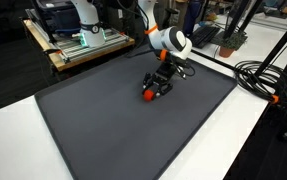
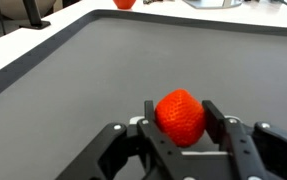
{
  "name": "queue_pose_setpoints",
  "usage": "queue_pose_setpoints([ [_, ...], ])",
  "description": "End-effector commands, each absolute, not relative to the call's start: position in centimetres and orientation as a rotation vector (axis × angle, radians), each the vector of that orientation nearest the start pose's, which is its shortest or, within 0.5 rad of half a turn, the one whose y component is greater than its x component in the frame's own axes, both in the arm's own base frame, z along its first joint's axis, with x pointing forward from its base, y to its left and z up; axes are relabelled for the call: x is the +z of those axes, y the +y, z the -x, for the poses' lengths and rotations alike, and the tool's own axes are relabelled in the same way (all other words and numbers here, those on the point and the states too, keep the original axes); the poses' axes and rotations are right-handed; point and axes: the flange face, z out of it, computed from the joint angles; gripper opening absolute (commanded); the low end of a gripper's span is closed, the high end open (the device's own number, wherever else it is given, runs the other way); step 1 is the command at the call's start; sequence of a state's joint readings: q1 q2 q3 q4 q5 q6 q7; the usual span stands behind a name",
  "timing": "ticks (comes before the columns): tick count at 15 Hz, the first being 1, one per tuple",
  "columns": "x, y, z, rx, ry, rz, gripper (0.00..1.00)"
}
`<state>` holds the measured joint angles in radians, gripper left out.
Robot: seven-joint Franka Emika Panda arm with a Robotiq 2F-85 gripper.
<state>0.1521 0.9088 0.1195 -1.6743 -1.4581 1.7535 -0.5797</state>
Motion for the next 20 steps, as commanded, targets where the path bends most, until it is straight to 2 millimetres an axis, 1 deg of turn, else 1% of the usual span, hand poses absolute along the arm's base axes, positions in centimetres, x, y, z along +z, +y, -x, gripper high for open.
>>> queue_pose_setpoints([
  [1,8.9,7.1,-61.5,-0.931,1.526,-1.247,0.25],
  [5,9.3,7.1,-61.5,-0.928,1.494,-1.251,0.25],
  [6,8.4,7.2,-62.1,-0.926,1.517,-1.236,0.25],
  [7,8.4,7.2,-62.1,-0.924,1.515,-1.237,0.5],
  [20,8.2,7.2,-62.1,-0.926,1.517,-1.236,0.5],
])
